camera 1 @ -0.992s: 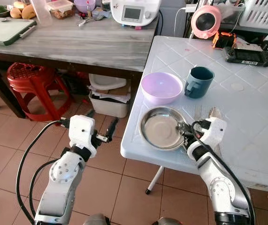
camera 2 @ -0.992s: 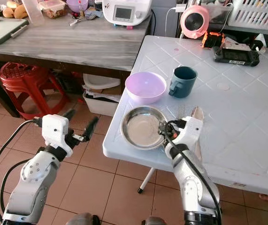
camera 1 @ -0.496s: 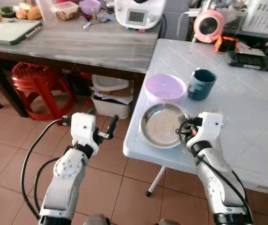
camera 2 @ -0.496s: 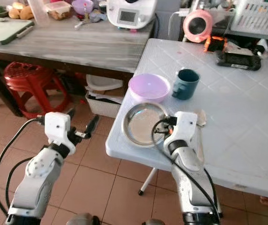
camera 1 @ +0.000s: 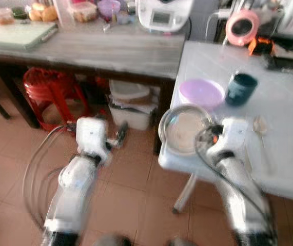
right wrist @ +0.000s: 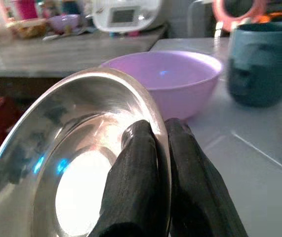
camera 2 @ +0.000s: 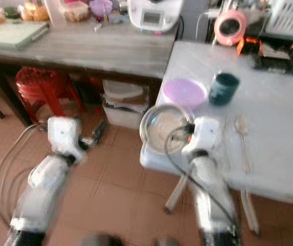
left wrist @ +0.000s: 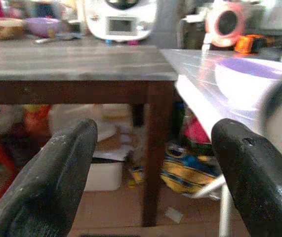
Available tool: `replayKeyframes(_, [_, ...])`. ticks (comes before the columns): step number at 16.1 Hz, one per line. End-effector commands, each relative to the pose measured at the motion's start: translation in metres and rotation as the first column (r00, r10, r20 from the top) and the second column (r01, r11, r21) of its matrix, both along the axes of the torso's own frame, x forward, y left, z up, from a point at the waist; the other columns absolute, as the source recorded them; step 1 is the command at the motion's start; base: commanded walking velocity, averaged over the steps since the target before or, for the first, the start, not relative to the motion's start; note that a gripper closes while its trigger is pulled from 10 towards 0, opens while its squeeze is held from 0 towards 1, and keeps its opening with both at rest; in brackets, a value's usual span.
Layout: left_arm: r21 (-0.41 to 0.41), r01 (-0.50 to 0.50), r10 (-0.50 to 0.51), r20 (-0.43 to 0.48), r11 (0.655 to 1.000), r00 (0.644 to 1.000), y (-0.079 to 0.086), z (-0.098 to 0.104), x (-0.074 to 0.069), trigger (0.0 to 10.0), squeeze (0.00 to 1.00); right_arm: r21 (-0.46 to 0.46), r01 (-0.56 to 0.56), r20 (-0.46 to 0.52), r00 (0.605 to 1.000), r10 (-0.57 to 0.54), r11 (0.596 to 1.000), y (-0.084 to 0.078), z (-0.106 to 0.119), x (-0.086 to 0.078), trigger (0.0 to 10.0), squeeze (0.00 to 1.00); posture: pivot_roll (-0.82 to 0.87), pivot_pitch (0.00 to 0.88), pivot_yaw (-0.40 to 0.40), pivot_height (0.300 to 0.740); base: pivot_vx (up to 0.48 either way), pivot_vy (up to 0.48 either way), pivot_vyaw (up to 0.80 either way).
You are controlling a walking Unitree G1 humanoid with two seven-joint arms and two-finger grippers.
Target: Setting the table
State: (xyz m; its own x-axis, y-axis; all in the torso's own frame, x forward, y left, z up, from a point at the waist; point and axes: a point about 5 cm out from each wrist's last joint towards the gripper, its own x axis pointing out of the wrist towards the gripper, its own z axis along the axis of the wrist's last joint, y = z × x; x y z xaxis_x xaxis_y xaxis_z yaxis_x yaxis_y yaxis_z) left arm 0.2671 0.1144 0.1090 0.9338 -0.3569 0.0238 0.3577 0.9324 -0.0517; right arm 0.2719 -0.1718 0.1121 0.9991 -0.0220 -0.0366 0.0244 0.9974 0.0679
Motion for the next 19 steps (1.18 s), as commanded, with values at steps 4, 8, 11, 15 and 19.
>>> replayKeyframes(4, [0.051,0.000,-0.002,0.041,0.999,0.999,0.005,0.002,0.002,10.0,0.00,0.029,0.061,-0.090,0.994,-0.059,0.998,-0.010,-0.016,-0.005,10.0,0.00,0.01,0.000,-0.013,0.740,0.000,0.477,0.00])
replayKeyframes(8, [0.028,-0.021,0.020,0.018,0.999,1.000,0.009,0.000,0.007,10.0,0.00,0.034,0.085,-0.084,0.993,-0.082,0.996,-0.016,-0.016,-0.005,10.0,0.00,0.00,0.000,0.010,0.740,0.000,0.458,-0.28])
replayKeyframes(11, [0.033,0.022,-0.023,0.031,0.999,0.999,0.004,0.002,0.007,10.0,0.00,0.046,0.075,-0.055,0.996,-0.072,0.996,-0.008,-0.010,0.001,10.0,0.00,0.00,0.000,0.023,0.740,0.304,0.368,-0.49])
replayKeyframes(15, [0.026,0.025,-0.025,0.021,0.999,0.999,0.001,0.000,0.008,10.0,0.00,0.046,0.038,-0.042,0.998,-0.036,0.998,0.001,-0.009,0.003,10.0,0.00,-0.01,0.000,0.023,0.740,0.418,0.065,0.00])
replayKeyframes(19, [0.036,-0.020,0.020,-0.001,0.999,1.000,0.003,-0.006,0.009,10.0,0.00,-0.048,0.021,0.038,0.999,-0.019,0.999,0.002,-0.002,0.002,10.0,0.00,0.00,0.000,0.012,0.740,0.473,0.000,0.00])
